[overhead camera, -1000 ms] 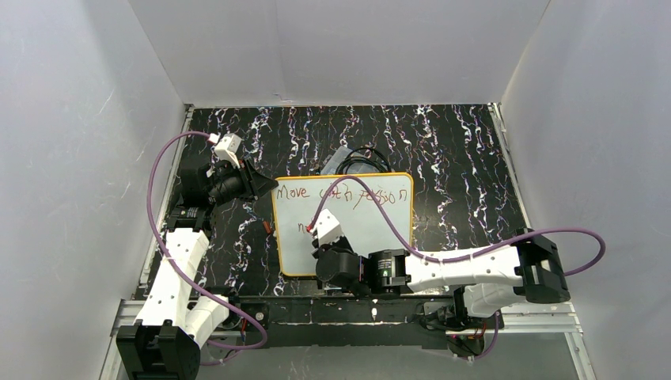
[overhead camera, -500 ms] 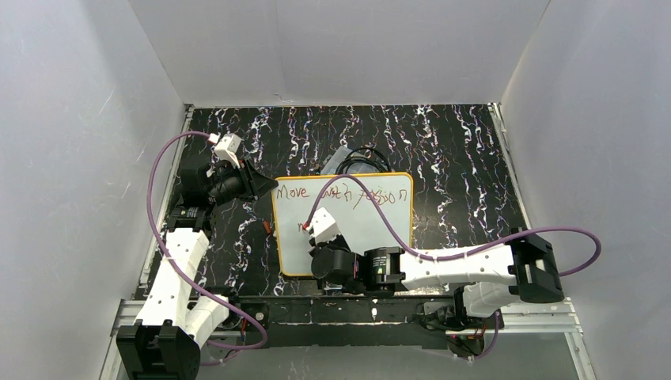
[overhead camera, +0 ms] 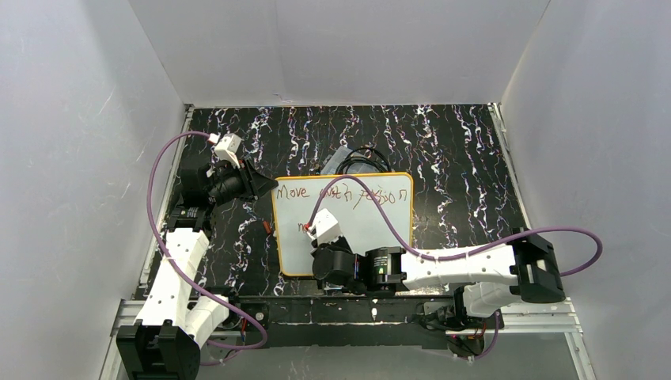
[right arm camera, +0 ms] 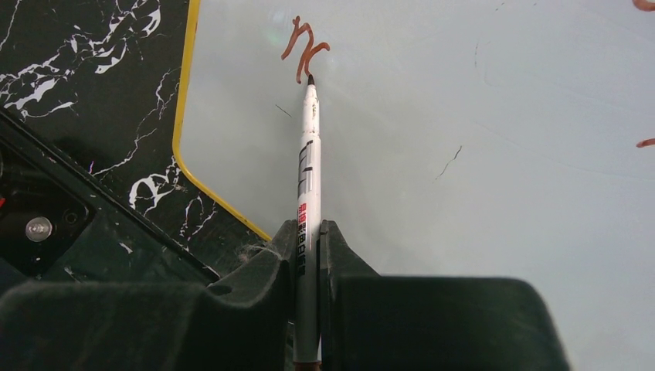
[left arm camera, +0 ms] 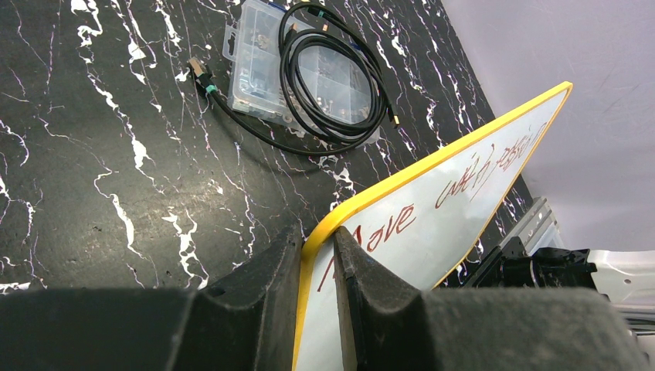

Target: Write a sentence on the whiteboard

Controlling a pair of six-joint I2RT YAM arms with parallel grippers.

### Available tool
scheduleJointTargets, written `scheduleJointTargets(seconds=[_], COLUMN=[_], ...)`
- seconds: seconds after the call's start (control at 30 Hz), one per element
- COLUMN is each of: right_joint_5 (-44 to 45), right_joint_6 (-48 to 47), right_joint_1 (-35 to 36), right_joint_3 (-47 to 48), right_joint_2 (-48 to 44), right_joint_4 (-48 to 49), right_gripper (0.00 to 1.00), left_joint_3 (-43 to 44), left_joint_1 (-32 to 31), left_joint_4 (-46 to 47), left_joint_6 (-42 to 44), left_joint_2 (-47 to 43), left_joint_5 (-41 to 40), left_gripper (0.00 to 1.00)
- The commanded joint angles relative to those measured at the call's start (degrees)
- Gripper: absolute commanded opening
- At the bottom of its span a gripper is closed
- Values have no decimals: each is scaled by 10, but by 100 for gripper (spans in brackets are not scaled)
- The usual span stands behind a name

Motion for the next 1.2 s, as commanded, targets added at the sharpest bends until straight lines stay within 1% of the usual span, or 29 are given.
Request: scheduleJointTargets(seconds=[0.0, 0.37, 0.77, 0.87, 1.0, 1.17], right_joint_5=[41, 67, 56, 49, 37, 48], right_joint_6=[9, -25, -48, -51, -57, -52], right_joint_1=[-6, -6, -6, -6, -5, -5], right_joint_3=[5, 27, 43, 36, 10, 12], right_joint_2=[-17, -13, 8, -3, -34, -32], right_joint_4=[-32, -7, 12, 17, 49, 39], right_gripper=[1, 1, 1, 1, 1, 1], left_joint_3=[10, 10, 11, 11, 11, 11], left_joint_1=[-1, -2, -2, -2, -2, -2], left_joint_4=[-12, -12, -13, -12, -13, -13], left_joint_6=[1, 1, 1, 1, 1, 1], left_joint_2=[-8, -7, -6, -7, -7, -6], left_joint_5=[16, 15, 16, 15, 15, 16], left_gripper=[19, 19, 19, 19, 19, 19])
